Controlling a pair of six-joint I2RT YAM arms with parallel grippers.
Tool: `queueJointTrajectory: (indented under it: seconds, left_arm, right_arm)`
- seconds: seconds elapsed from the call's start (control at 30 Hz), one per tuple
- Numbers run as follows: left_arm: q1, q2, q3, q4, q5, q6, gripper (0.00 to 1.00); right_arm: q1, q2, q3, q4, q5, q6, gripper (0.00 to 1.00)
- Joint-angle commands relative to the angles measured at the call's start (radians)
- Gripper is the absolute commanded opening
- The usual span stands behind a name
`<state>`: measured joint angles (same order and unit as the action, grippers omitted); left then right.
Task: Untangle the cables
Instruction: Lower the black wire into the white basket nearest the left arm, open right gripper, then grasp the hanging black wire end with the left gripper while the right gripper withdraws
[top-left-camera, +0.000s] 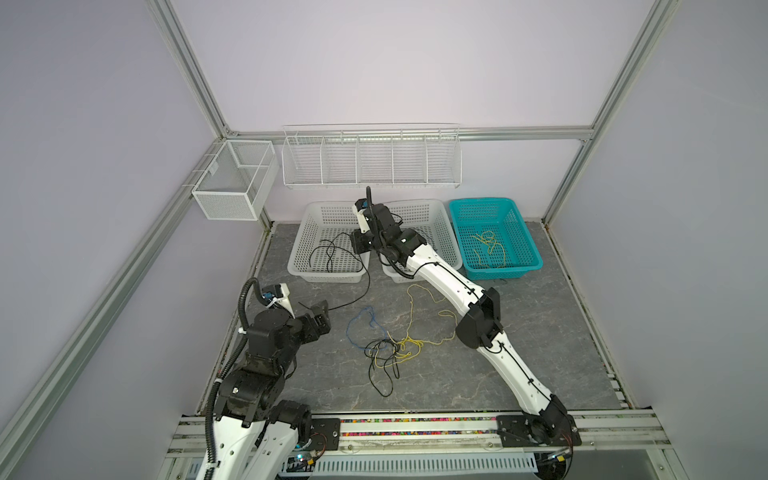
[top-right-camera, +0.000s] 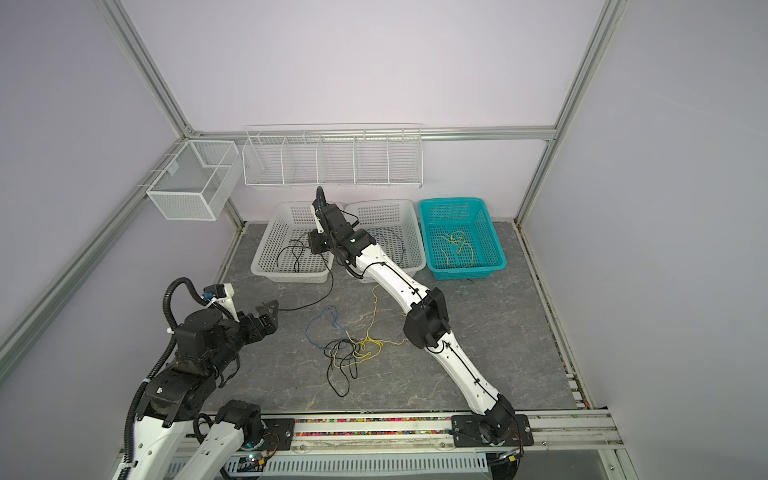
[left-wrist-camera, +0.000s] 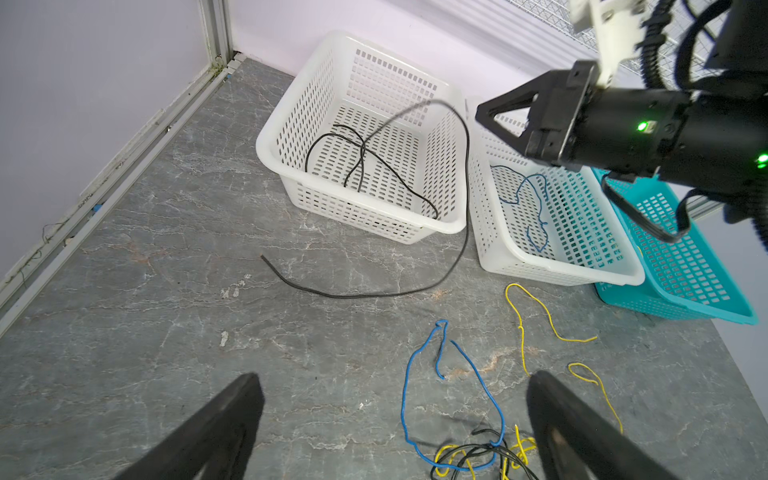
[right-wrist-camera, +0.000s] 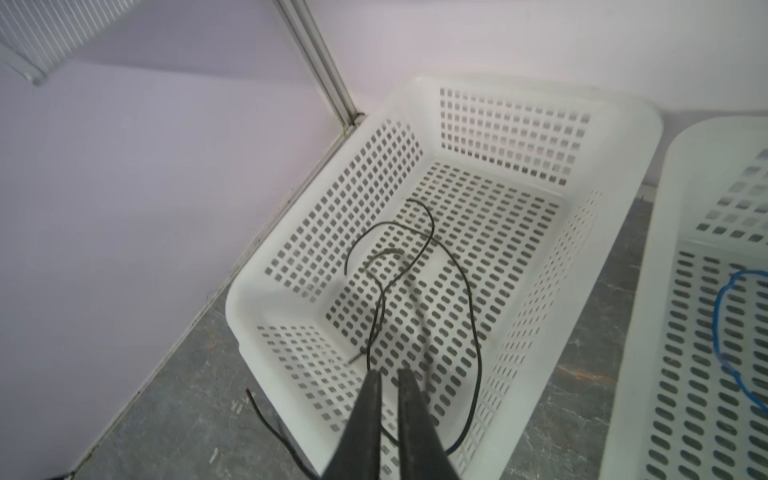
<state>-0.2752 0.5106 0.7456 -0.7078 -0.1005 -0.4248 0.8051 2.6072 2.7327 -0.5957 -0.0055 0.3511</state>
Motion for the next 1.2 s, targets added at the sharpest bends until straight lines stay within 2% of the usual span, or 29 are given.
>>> queueJointTrajectory:
  seconds: [0.0,0.07,0.17,0.37,0.47,0.6,0.7,0.8,0.87,0.97,1.17]
  left_arm:
    - [-0.002,0.005,-0.012,0.002,-0.008,0.012,1.0]
    - [-0.002,0.005,-0.012,0.002,-0.01,0.012,1.0]
    - [-0.002,0.01,-0.012,0.001,-0.013,0.012,1.0]
    - [-0.002,0.017,-0.014,-0.002,-0.024,0.008,1.0]
    - [-0.004,0.034,-0.011,-0.004,-0.027,-0.002,1.0]
    - [-0.009,0.12,0.04,-0.048,0.024,-0.055,1.0]
    - [-0.009,0.203,0.065,-0.074,0.099,-0.179,1.0]
    - [-0.009,0.297,0.057,-0.079,0.087,-0.276,1.0]
    - [-0.008,0.361,0.065,-0.106,0.037,-0.321,1.0]
    - [-0.008,0.472,0.09,-0.129,-0.006,-0.395,1.0]
    - [-0.009,0.642,0.122,-0.057,-0.015,-0.485,0.99]
  right_arm:
    - [0.009,0.027,0.015,-0.079,-0.063,-0.027,0.22]
    - [0.011,0.027,0.015,-0.112,-0.06,-0.047,0.33]
    - [0.008,-0.008,-0.003,-0.158,-0.036,-0.074,0.37]
    - [0.005,-0.222,-0.166,-0.151,-0.001,-0.118,0.67]
    - [0.015,-0.347,-0.267,-0.163,0.018,-0.133,0.76]
    - [0.039,-0.553,-0.5,-0.144,0.074,-0.148,0.84]
    - [0.055,-0.737,-0.755,-0.062,0.137,-0.152,0.9]
    - [0.058,-0.926,-0.988,0.028,0.182,-0.141,0.97]
    - [0.058,-1.037,-1.102,0.053,0.222,-0.141,1.0]
    - [0.059,-1.199,-1.268,0.091,0.285,-0.138,0.89]
    - [0.059,-1.457,-1.522,0.131,0.339,-0.134,0.88]
